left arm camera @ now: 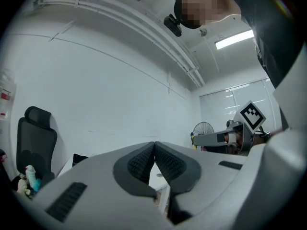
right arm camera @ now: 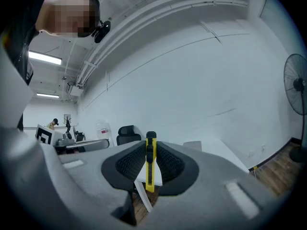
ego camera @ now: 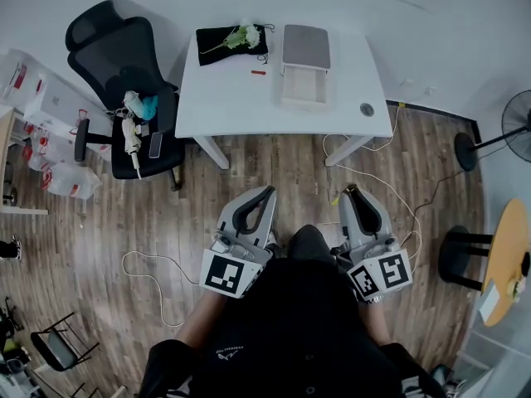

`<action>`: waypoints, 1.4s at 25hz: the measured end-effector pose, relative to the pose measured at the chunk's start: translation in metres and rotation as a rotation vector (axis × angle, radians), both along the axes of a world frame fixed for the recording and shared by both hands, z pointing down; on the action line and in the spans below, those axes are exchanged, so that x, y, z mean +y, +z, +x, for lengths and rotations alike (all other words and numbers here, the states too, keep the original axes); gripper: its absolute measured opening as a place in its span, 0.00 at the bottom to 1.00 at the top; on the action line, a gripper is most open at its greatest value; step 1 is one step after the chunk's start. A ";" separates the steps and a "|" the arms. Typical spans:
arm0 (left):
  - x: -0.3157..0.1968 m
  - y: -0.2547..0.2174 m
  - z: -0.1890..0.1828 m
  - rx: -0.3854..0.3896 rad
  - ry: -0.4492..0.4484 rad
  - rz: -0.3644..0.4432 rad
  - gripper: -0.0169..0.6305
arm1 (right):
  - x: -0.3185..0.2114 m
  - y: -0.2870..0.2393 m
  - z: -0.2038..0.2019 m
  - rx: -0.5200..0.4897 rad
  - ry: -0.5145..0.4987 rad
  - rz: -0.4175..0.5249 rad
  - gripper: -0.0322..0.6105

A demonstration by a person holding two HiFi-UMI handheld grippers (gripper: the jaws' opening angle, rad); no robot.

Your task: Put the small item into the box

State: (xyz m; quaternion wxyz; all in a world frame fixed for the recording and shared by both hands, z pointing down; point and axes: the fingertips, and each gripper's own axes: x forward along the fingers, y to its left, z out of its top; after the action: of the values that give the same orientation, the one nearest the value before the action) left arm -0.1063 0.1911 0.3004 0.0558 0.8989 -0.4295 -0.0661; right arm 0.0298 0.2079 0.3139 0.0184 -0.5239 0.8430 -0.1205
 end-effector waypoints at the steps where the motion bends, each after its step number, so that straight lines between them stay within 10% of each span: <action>1: -0.002 0.002 0.000 -0.001 0.000 -0.003 0.03 | -0.002 0.000 0.001 -0.002 0.000 -0.001 0.16; 35: -0.239 0.002 0.067 -0.094 -0.213 0.004 0.03 | -0.284 0.012 0.060 -0.041 -0.267 -0.029 0.16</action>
State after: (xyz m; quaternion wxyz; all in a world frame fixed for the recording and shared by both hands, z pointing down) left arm -0.0389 -0.0484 0.3028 0.0264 0.8504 -0.5246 -0.0305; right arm 0.0897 -0.0759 0.3263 0.0119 -0.4046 0.9029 -0.1448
